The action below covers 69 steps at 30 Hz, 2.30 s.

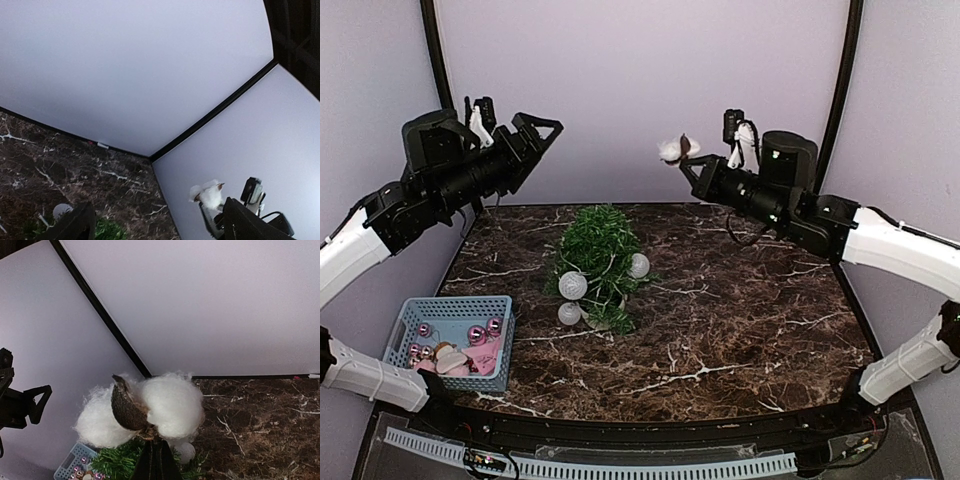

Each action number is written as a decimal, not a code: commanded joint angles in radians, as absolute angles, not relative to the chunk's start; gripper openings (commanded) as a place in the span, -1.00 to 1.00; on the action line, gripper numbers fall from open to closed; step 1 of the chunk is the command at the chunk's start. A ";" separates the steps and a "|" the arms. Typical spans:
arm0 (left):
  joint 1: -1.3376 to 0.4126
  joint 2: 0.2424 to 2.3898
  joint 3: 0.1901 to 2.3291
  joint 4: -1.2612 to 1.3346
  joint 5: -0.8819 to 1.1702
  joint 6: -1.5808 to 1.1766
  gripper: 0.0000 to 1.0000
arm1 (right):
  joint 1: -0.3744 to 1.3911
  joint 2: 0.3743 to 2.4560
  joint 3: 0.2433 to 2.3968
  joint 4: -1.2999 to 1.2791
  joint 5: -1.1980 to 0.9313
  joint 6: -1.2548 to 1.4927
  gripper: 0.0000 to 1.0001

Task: Decorate the small christmas tree
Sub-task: Pass from the left arm to the right, then place the ornament cotton in the gap of branches.

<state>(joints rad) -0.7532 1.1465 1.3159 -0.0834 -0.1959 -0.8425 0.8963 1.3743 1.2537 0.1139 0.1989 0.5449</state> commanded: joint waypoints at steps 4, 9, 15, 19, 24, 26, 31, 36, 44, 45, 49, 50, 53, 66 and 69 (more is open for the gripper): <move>-0.715 1.148 1.207 -0.291 0.046 -0.741 0.81 | 0.880 1.318 1.151 -0.138 -0.052 0.530 -1.00; -0.711 1.119 1.088 -0.244 0.063 -0.769 0.82 | 0.895 1.380 1.150 -0.163 -0.209 0.529 -1.00; -0.707 1.132 1.066 -0.249 0.091 -0.753 0.82 | 0.921 1.472 1.188 -0.145 -0.242 0.524 -1.00; -0.702 1.130 1.051 -0.258 0.083 -0.751 0.82 | 0.920 1.527 1.225 -0.156 -0.239 0.525 -1.00; -0.697 1.128 1.033 -0.256 0.082 -0.754 0.72 | 0.922 1.543 1.233 -0.123 -0.250 0.530 -1.00; -0.697 1.131 1.025 -0.254 0.081 -0.756 0.65 | 0.922 1.558 1.250 -0.131 -0.250 0.524 -1.00; -0.695 1.139 1.017 -0.243 0.091 -0.754 0.36 | 0.922 1.611 1.312 -0.162 -0.248 0.500 -1.00; -0.693 1.144 1.011 -0.244 0.090 -0.752 0.03 | 0.922 1.659 1.363 -0.224 -0.217 0.470 -1.00; -0.691 1.161 1.011 -0.255 0.085 -0.745 -0.33 | 0.922 1.696 1.393 -0.233 -0.258 0.446 -1.00; -0.692 1.163 1.010 -0.257 0.086 -0.744 -0.38 | 0.922 1.704 1.399 -0.235 -0.263 0.443 -1.00; -0.691 1.167 1.009 -0.262 0.083 -0.744 -0.55 | 0.922 1.737 1.430 -0.254 -0.279 0.425 -1.00; -0.690 1.167 1.007 -0.263 0.083 -0.745 -0.58 | 0.922 1.745 1.440 -0.262 -0.280 0.419 -1.00; -0.689 1.169 1.003 -0.264 0.083 -0.748 -0.73 | 0.922 1.763 1.462 -0.278 -0.286 0.406 -1.00; -0.689 1.170 0.985 -0.248 0.077 -0.752 -1.00 | 0.919 1.710 1.453 -0.280 -0.248 0.402 -0.82; -0.689 1.171 0.979 -0.226 0.092 -0.742 -1.00 | 0.914 1.655 1.416 -0.287 -0.216 0.407 -0.53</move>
<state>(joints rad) -0.6952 1.1706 1.0054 -0.2348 0.0856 -0.7555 0.9161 1.7515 1.4445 -0.2993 -0.2592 0.4149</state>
